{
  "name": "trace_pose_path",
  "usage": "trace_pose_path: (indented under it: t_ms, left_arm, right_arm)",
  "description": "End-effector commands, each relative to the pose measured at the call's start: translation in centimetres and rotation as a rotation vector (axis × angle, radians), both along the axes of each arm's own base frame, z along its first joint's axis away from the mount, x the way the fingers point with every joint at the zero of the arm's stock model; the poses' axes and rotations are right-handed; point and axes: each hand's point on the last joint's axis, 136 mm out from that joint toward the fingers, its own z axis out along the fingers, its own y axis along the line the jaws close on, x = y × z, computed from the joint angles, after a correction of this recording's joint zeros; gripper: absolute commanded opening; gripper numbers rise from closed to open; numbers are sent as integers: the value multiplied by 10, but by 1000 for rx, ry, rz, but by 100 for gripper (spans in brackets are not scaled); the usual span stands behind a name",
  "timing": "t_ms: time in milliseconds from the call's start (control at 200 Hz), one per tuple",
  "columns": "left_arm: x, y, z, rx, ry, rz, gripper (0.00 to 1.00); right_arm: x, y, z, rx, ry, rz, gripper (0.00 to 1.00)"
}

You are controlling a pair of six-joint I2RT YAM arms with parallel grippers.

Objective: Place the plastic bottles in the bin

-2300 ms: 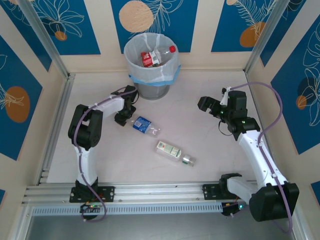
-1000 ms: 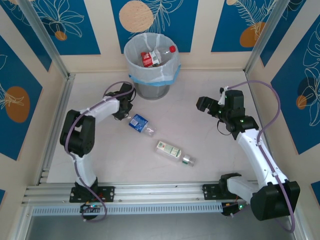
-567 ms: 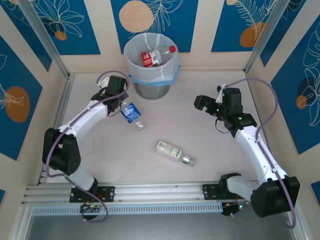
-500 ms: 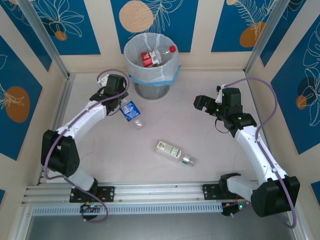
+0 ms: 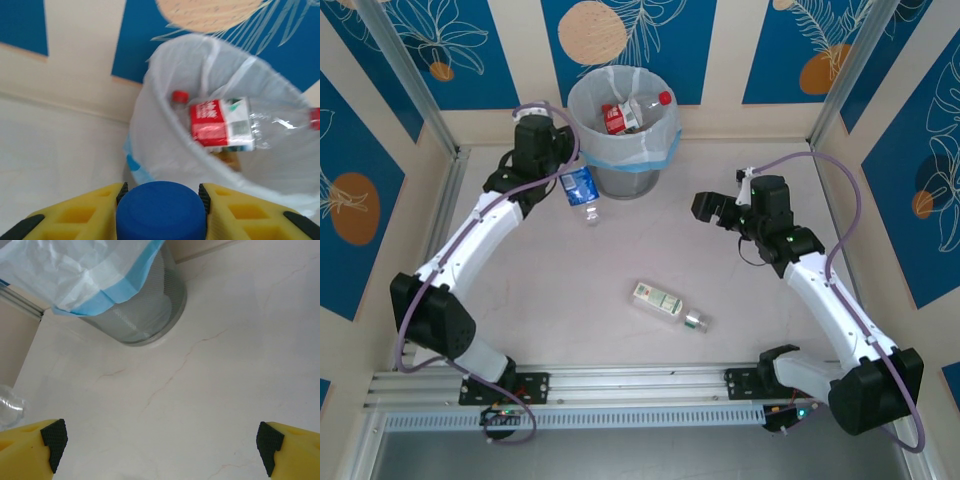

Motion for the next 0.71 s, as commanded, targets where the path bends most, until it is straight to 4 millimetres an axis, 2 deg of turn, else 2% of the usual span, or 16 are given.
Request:
trace_pose_path:
  t_ms: [0,145,475,700]
  left_arm:
    - [12,-15,34,29,-97,-91,0]
    - [21,-24,59,42,-153,-129,0]
    - [49,-36,132,100,-293,-146,0]
    - [78,-34,163,-59,-361,-74,0]
  right_arm:
    - [1,11,5,1,-18,34,99]
    - [0,12,-4,-19,12,24,99]
    - [0,12,-4,-38,11,9,100]
    - [0,12,-9,-53,23,4,100]
